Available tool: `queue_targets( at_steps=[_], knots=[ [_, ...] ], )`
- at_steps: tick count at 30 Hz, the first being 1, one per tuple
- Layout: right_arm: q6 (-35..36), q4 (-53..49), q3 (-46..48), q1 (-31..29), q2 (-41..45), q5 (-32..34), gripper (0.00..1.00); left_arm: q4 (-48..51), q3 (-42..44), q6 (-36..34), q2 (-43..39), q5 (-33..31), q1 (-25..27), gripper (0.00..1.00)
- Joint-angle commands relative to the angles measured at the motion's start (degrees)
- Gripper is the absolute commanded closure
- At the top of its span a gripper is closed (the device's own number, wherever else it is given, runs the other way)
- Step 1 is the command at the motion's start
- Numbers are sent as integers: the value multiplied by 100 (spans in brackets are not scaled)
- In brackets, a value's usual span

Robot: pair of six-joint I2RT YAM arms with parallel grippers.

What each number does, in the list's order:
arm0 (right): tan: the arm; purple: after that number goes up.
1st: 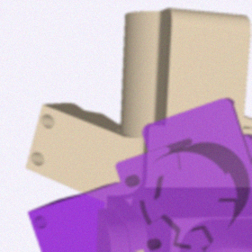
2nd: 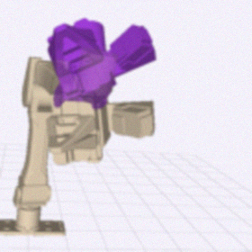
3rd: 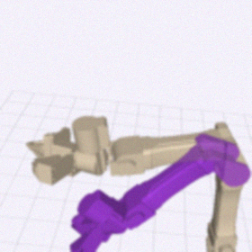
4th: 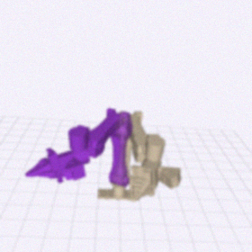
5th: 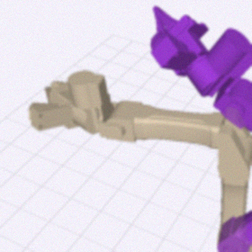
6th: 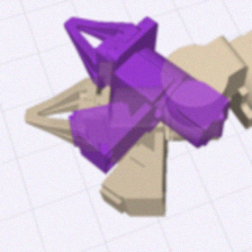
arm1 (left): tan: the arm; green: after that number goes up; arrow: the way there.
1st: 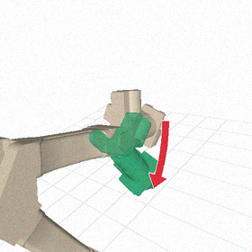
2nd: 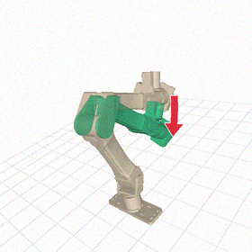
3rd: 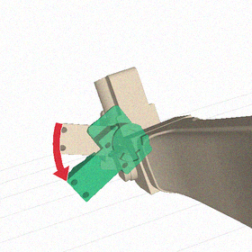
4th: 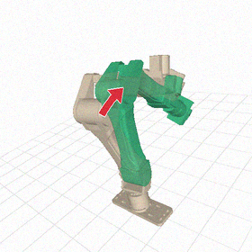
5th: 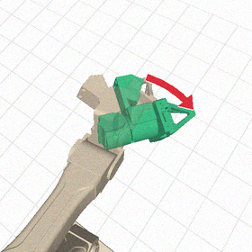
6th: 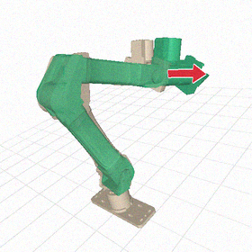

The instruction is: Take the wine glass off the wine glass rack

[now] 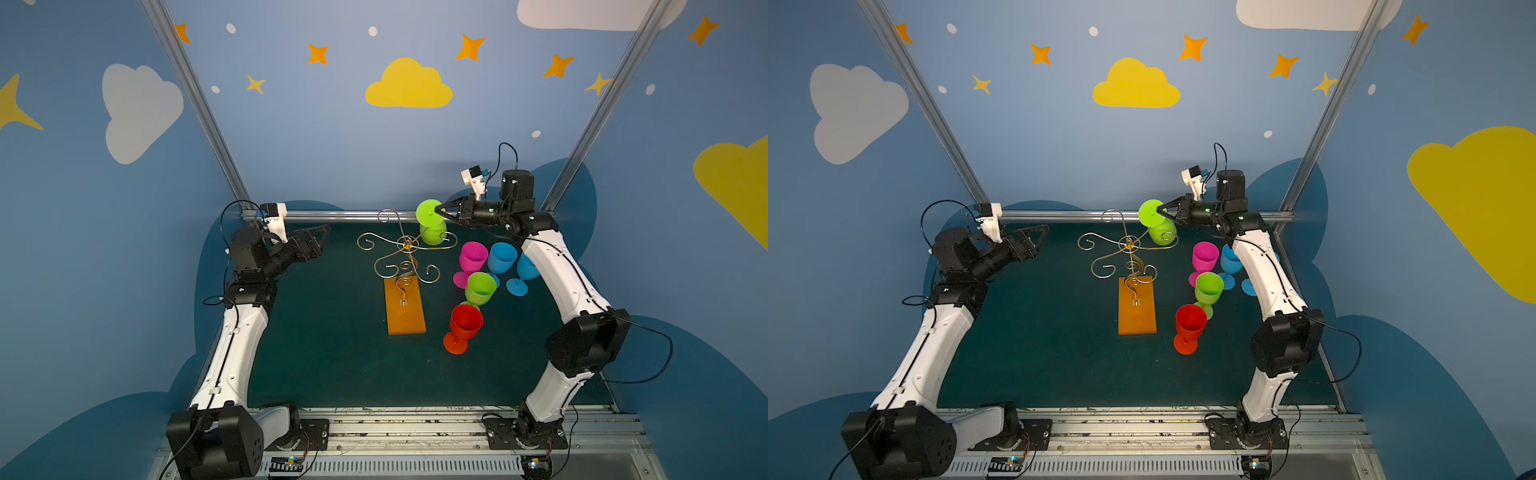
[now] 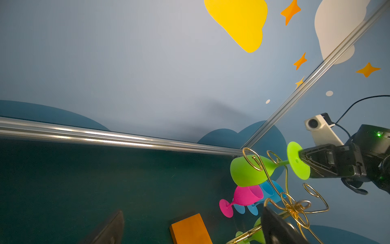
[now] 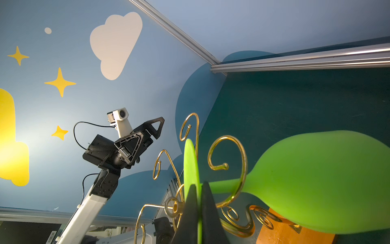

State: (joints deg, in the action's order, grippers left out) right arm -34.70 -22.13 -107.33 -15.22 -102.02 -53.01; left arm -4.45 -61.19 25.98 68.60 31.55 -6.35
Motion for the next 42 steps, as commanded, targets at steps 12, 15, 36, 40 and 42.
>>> queue_targets(
  at_steps=[12, 15, 36, 40, 42],
  knots=[
    [224, -134, 212, -432, 376, 190, 100, -184, 109, 55, -141, 63, -13, 0],
    [174, -90, 167, -532, 337, 290, 100, -197, 116, 61, -169, 62, -8, 0],
    [-70, 129, -1531, -711, -999, 799, 100, -232, -66, 151, -206, 106, 11, 0],
    [-116, 178, -1915, -596, -1197, 868, 100, -235, -166, 234, -215, 165, 27, 0],
    [-177, 287, -1999, -504, -1198, 899, 100, -322, -197, 347, -207, 208, 24, 0]
  ],
)
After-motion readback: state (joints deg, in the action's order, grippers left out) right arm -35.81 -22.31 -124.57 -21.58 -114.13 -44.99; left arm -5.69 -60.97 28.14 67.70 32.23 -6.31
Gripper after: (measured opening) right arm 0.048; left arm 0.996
